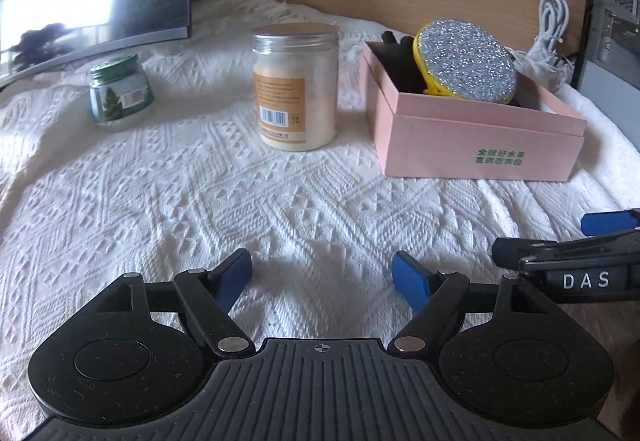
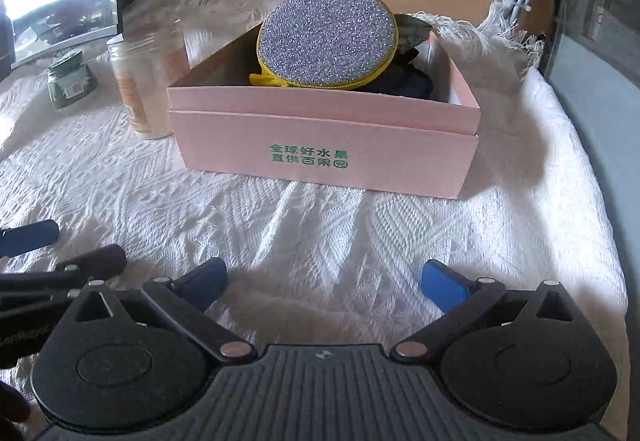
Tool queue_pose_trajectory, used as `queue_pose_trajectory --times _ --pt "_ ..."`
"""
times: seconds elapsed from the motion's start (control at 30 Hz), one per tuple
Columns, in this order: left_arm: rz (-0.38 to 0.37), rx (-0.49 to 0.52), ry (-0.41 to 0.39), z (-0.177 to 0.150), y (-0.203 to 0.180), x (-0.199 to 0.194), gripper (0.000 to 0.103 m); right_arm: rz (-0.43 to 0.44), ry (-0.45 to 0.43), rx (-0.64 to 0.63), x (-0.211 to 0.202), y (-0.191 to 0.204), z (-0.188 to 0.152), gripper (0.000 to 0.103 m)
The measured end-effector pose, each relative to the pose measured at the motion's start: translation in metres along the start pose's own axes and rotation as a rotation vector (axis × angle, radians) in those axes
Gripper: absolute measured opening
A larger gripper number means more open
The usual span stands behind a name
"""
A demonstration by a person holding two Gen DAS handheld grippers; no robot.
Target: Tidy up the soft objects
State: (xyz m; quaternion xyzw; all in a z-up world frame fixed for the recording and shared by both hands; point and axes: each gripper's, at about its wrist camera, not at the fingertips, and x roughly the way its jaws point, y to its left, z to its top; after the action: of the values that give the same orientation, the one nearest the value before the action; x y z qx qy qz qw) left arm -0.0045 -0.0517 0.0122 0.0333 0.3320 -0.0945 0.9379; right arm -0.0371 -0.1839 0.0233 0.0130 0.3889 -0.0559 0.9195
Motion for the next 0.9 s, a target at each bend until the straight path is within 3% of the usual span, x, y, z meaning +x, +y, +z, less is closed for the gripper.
queue_pose_trajectory --times 0.23,0.33,0.9 --pt "0.000 0.007 -0.005 -0.0010 0.0009 -0.0005 0.083 0.035 -0.062 -0.026 -0.0003 -0.0038 -0.0045 0.103" --pt "0.007 0.007 -0.006 -0.0008 -0.0004 -0.0008 0.083 0.011 -0.077 -0.022 -0.0022 0.0006 -0.0067 0.103" --pt "0.002 0.007 -0.009 -0.0009 0.0020 -0.0016 0.083 0.014 -0.076 -0.012 -0.0028 -0.0011 -0.0062 0.103"
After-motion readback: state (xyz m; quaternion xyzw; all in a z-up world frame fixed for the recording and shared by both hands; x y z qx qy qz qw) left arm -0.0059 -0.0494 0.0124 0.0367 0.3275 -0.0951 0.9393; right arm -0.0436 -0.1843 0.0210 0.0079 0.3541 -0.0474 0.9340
